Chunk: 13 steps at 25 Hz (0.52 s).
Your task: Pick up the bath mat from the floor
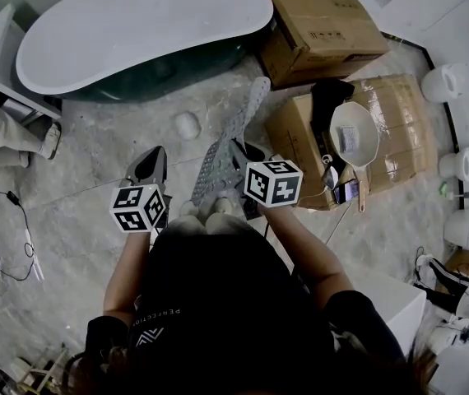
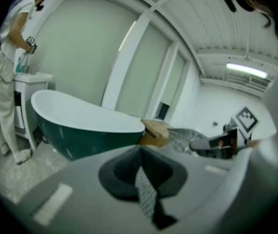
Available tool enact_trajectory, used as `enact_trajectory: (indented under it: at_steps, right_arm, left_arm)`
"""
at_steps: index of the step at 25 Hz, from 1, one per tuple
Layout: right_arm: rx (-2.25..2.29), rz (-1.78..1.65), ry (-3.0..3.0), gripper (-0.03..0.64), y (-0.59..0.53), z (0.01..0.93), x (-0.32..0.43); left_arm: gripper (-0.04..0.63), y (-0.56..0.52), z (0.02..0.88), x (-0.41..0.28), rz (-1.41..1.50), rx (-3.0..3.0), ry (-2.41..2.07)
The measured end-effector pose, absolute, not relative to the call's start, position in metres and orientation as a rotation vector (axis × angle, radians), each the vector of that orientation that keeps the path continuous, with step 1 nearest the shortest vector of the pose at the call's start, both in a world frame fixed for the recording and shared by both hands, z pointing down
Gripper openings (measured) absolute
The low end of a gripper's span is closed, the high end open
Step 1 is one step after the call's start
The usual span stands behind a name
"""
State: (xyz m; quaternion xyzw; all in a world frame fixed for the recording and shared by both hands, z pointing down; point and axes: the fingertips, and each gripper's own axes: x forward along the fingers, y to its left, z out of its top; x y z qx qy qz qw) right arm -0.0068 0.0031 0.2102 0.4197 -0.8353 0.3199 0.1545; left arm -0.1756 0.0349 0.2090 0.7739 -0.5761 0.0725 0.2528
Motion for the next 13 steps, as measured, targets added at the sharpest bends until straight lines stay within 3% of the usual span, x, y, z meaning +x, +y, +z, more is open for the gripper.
enact_trajectory:
  at_steps: [13]
  right_arm:
    - [1.229, 0.906, -2.395, 0.011, 0.0109, 0.2058, 0.003]
  left_arm:
    - [0.008, 0.0445, 0.2104, -0.1699, 0.195, 2.097, -1.572]
